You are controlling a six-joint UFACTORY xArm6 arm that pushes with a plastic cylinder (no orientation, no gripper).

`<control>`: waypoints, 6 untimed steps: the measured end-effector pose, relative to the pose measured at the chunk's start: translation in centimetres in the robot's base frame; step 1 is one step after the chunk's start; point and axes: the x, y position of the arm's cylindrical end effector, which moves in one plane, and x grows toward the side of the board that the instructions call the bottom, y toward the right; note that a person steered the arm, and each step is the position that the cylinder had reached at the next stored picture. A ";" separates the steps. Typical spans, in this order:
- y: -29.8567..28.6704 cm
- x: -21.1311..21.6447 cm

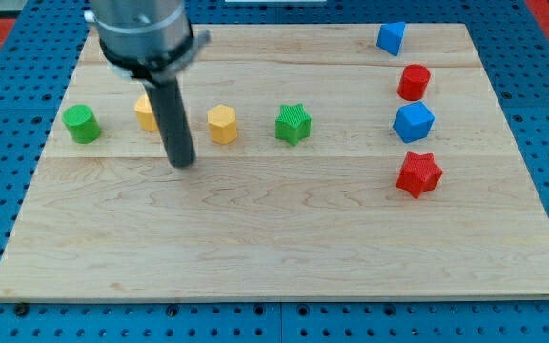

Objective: Slide yellow hexagon along with yellow heart from center left to top left

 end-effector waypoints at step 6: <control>1.3 -6.5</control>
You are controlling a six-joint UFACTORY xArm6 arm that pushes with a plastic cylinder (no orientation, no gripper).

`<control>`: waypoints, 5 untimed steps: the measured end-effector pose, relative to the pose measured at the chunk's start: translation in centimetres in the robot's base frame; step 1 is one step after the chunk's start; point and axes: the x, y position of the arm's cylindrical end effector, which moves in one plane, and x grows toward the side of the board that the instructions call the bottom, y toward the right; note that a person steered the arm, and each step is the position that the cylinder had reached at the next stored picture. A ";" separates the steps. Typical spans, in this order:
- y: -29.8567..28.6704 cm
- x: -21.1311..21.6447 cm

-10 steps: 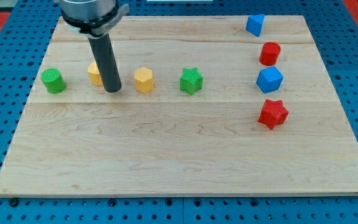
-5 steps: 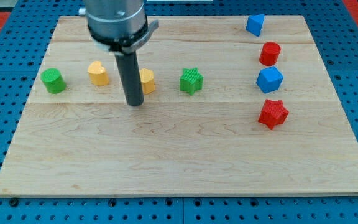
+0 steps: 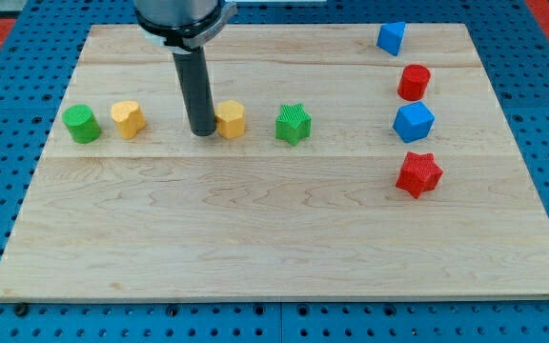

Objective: Slide yellow hexagon along with yellow heart from center left to top left

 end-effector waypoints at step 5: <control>-6.8 3.9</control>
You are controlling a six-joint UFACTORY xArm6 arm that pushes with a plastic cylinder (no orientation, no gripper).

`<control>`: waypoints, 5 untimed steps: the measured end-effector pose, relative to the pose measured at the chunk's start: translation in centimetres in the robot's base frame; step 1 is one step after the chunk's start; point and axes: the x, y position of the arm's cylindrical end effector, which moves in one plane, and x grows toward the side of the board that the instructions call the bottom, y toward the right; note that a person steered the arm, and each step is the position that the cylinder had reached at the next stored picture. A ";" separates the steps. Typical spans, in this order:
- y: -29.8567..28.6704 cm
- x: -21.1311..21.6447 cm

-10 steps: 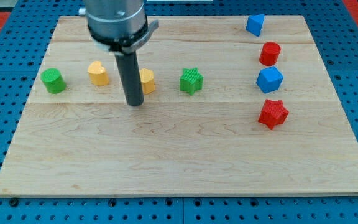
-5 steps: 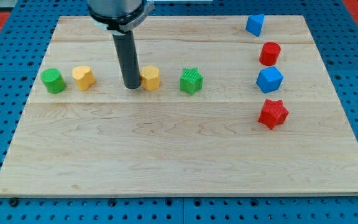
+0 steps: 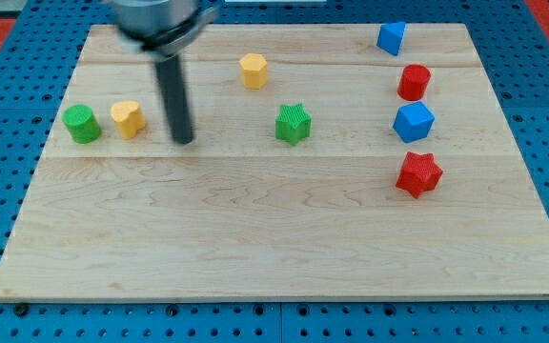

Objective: Slide yellow hexagon along with yellow heart from center left to top left

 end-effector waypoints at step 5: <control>16.4 -12.1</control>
